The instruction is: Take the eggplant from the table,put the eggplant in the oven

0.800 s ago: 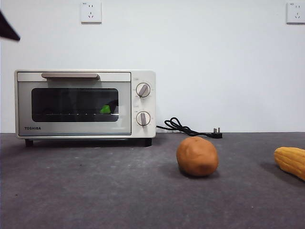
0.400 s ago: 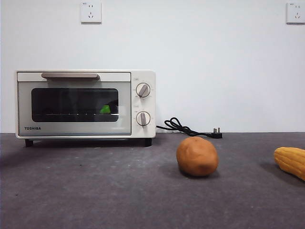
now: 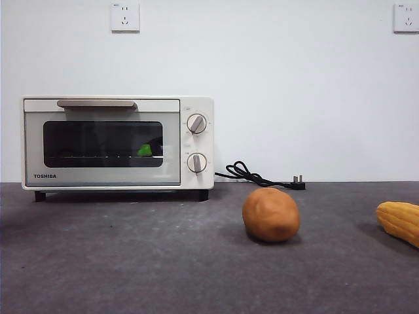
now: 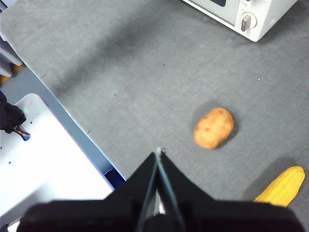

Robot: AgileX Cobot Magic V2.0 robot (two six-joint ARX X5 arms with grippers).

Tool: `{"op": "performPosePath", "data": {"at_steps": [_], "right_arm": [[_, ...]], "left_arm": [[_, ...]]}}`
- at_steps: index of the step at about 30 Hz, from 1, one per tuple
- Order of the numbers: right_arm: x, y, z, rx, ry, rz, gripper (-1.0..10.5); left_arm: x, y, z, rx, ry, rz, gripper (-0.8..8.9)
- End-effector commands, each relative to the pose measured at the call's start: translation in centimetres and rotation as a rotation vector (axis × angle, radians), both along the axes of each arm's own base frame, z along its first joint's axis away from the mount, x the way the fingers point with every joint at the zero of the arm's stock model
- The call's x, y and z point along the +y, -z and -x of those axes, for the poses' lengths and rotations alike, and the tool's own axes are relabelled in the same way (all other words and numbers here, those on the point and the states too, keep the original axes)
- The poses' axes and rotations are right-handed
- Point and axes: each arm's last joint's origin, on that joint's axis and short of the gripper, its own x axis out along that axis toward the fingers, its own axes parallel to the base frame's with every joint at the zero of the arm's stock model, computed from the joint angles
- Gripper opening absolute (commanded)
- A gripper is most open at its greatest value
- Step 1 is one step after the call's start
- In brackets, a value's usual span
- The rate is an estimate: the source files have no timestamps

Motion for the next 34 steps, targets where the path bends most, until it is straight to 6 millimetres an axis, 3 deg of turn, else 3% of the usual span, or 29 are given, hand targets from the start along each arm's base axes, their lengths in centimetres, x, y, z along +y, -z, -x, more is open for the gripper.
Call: {"op": "performPosePath", "data": {"at_steps": [1,34], "right_arm": [[-0.11,0.12,0.21,0.017,-0.002,0.008,-0.1],[-0.10,0.14,0.18,0.018,0.003,0.010,0.0]], "left_arm": [[-0.09,-0.06,1.04,-0.016,0.006,-0.014,-0.06],[-0.10,0.02,1.14,-0.007,0.007,-0.013,-0.04]]}}
